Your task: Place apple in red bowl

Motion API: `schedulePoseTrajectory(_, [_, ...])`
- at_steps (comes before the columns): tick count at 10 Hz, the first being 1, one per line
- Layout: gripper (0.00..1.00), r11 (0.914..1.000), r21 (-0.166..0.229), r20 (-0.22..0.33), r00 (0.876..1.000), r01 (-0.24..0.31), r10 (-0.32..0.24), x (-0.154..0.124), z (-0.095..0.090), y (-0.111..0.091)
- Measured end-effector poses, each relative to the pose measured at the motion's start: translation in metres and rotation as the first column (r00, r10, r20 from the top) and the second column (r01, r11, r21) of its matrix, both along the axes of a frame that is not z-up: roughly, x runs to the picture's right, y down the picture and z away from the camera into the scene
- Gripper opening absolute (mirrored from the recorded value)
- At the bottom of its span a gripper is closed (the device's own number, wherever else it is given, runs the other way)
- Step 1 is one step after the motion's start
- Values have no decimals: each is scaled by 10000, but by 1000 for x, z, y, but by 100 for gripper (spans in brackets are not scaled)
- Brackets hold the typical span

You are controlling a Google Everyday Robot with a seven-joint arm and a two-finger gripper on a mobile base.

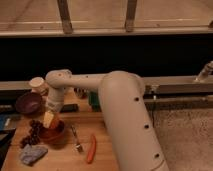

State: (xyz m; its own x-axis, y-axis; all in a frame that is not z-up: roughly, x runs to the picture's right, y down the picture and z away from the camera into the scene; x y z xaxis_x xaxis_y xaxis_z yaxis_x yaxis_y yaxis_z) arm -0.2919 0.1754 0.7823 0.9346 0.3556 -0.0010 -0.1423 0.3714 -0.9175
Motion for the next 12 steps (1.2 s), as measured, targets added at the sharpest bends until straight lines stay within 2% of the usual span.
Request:
schedulePoseTrajectory(3, [37,9991,417,-160,9998,-82,89,9,-23,-5])
schedulePoseTrajectory(5, [55,9969,772,-205,9996,-160,177,10,-36,-10])
schedulePoseTrajectory(6, [61,9956,904,-214,9995,-230,251,11,-42,-11])
schedulePoseTrajectory(8, [62,9940,1054,-151,9994,-291,309,9,-51,-8])
schedulePoseTrajectory(12, [62,9936,1082,-17,9995,-309,313,7,-61,1])
